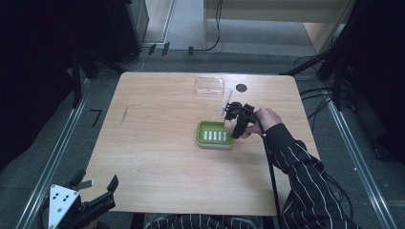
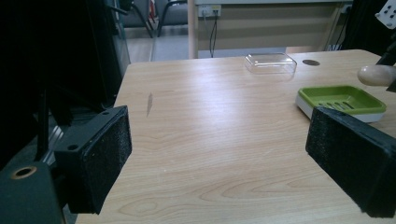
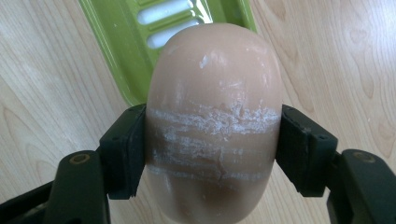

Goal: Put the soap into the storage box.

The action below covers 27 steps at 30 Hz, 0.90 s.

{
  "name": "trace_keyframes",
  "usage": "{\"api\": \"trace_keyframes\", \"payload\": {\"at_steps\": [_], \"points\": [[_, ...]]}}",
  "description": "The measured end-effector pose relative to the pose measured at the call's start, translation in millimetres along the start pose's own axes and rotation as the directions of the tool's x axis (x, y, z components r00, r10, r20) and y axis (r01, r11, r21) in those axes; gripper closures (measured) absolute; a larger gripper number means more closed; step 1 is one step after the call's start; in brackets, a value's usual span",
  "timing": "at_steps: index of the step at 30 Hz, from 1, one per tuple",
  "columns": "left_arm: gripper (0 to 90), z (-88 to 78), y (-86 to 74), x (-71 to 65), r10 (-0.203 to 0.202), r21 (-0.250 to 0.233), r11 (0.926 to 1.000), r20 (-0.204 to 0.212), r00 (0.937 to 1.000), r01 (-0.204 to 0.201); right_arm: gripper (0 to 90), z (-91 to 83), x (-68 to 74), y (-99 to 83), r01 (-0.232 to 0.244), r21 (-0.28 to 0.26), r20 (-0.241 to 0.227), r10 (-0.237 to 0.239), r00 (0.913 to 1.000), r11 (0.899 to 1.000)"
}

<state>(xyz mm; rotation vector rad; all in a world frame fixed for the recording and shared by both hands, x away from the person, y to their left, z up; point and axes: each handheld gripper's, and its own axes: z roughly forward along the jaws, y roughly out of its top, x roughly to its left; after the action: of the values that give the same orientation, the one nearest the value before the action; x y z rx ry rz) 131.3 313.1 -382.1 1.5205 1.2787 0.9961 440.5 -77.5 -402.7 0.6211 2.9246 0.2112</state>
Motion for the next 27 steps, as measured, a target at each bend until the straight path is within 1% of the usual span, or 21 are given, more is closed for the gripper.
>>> {"api": "trace_keyframes", "payload": {"at_steps": [11,12,17,22,26,27], "points": [[7.2,-3.0,-1.0,0.7,-0.001,0.001,1.0,-0.009,1.0,0.001,32.9,0.7,2.7,13.3,0.051,-0.008,-0.001,-0.051,0.9987,0.999],[7.2,-4.4,-1.5,1.5,-0.008,-0.003,1.0,-0.013,0.9999,0.008,32.9,0.6,3.1,15.5,0.059,-0.01,0.002,-0.059,0.9983,0.998],[7.2,-6.1,-1.9,1.5,-0.003,-0.002,1.0,-0.019,0.9998,0.003,32.9,0.9,4.8,21.0,0.079,-0.01,-0.001,-0.079,0.9969,0.997],[7.2,-10.0,-3.1,2.1,-0.009,-0.003,1.0,-0.031,0.9995,0.009,32.9,4.5,6.0,29.6,0.108,-0.007,-0.004,-0.108,0.9941,0.994],[7.2,-11.9,-3.7,2.1,-0.012,-0.003,0.9999,-0.036,0.9993,0.012,32.9,6.6,6.5,32.6,0.114,-0.003,-0.009,-0.114,0.9934,0.993],[7.2,-12.5,-4.0,2.2,-0.012,-0.005,0.9999,-0.039,0.9992,0.012,32.9,7.4,5.9,33.4,0.123,-0.006,-0.009,-0.123,0.9923,0.992]]}}
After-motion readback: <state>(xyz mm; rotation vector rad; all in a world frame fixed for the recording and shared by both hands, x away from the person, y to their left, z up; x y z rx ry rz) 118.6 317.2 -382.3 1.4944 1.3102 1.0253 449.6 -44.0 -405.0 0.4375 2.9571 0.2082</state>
